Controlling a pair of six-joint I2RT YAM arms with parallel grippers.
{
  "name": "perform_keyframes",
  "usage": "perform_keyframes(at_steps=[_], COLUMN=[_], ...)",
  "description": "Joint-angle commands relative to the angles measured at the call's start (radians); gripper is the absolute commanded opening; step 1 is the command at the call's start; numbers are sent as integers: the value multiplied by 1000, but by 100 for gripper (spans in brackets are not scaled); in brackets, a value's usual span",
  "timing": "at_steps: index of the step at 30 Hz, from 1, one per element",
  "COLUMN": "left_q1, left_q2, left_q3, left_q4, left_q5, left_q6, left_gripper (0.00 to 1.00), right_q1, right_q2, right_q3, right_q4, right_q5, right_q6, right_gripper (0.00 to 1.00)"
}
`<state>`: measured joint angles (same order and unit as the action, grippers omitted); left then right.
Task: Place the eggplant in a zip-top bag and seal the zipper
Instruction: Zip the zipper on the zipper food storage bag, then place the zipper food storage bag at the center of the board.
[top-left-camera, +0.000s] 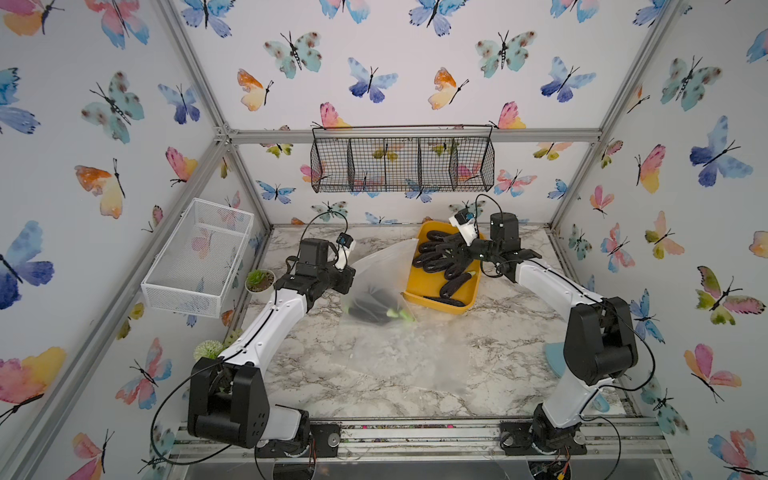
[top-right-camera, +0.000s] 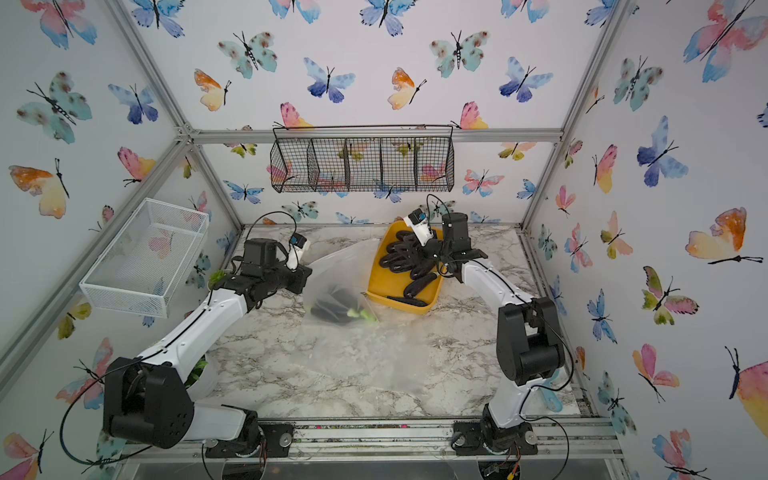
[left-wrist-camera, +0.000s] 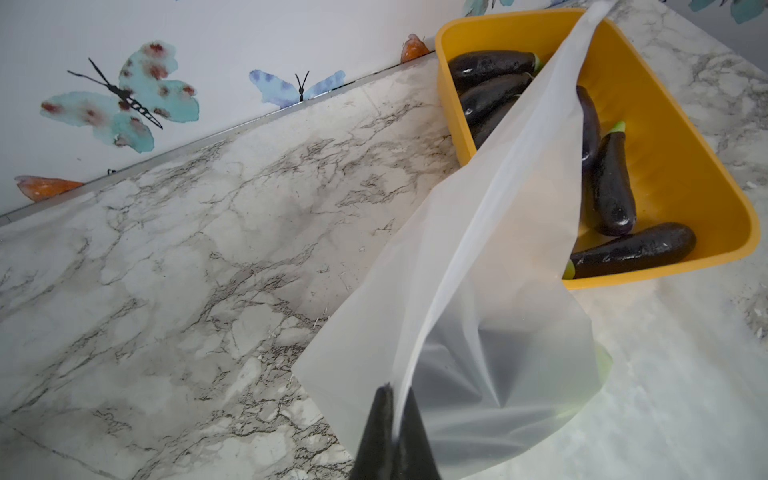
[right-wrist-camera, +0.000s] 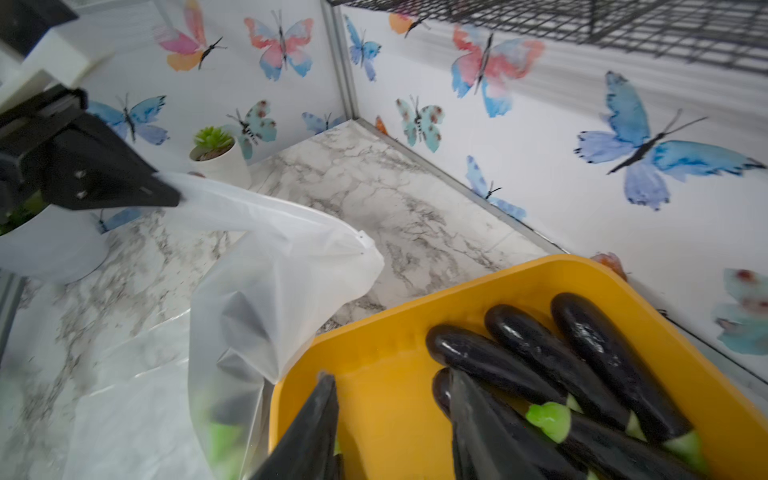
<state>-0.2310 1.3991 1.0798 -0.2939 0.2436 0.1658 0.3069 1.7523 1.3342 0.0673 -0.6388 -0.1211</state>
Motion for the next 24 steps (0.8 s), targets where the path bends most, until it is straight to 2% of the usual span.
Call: perform_keyframes(at_steps=[1,3,7,11,16,21,24], left_q1=[2,1,29,104,209,255,275], left_q2=[0,-11,5,49,63,149,256], left_q3=[-33,-62,-42,16,23,33,122], left_q4=[89,137,76,23,30,99,155], left_q5=[-4,-43,-277,-421,-565,-627,-611], left_q6=[-120,-170,-350,-412,-462,-455,-429], left_gripper=[0,0,0,0,0,0,0], right_q1=[4,6,32,87,164,237,272], right_q2=[-66,-77,-108,-156,-195,-182,-135], right_q3=[-42,-76,-151,-241,-297,-320,-306], right_q4=[127,111,55,65,82,105,99], right_q5=[127,158,226,251,268,287,300], right_q6=[203,252,275,268,270,265,259], right_gripper=[48,48,49,49,49,50,50])
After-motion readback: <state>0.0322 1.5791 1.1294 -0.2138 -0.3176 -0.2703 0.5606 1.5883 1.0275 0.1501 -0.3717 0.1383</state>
